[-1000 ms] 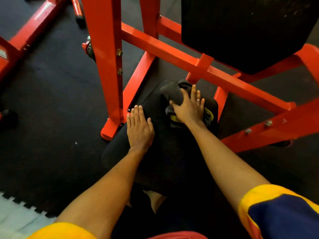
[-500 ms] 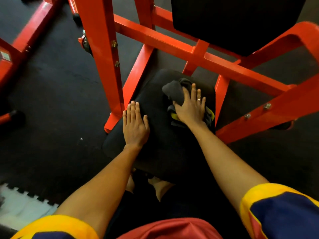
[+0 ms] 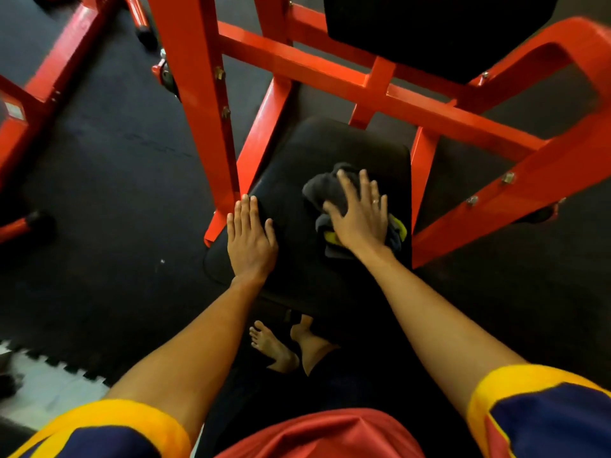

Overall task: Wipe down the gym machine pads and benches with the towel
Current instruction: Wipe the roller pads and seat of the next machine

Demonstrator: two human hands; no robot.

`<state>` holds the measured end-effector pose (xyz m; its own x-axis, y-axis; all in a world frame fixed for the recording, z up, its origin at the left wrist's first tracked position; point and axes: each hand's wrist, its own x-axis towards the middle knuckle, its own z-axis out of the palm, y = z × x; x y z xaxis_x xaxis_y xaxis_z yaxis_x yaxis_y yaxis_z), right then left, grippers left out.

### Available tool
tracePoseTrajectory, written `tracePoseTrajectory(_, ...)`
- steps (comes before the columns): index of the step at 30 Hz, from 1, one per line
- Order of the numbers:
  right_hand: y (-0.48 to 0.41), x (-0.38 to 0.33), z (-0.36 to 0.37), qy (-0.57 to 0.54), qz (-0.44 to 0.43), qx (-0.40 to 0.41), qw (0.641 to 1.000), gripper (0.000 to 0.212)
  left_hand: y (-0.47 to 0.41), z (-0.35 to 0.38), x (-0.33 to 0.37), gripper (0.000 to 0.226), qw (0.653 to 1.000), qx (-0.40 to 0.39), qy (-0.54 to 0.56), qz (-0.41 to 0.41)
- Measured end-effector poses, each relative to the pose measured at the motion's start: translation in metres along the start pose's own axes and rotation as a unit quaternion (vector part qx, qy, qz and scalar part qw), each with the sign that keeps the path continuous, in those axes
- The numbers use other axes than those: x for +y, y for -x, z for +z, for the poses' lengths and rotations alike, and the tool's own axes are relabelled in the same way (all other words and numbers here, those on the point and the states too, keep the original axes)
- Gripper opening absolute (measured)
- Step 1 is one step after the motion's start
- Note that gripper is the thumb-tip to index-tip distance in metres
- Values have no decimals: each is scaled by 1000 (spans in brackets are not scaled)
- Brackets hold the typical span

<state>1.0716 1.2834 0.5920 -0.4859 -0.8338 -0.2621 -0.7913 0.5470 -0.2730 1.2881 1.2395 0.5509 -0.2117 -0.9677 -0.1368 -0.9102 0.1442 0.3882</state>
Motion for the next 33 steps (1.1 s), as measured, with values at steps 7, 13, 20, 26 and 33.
tracePoseTrajectory(7,43,-66,30,15,-62,9,998,73,16,0,-15,57,999,20,29,-7)
tracePoseTrajectory(13,88,-29,39,27,-175,48,983,80,17,0,-14,56,998,41,43,-26)
tracePoseTrajectory(20,-9,-52,16,-34,-22,94,995,89,19,2,-13,55,995,74,54,-33)
tracePoseTrajectory(26,42,-87,47,22,-207,15,978,67,18,8,-18,53,986,124,62,-92)
tracePoseTrajectory(33,-28,-42,23,67,-295,34,952,63,26,7,-17,52,976,144,61,-154)
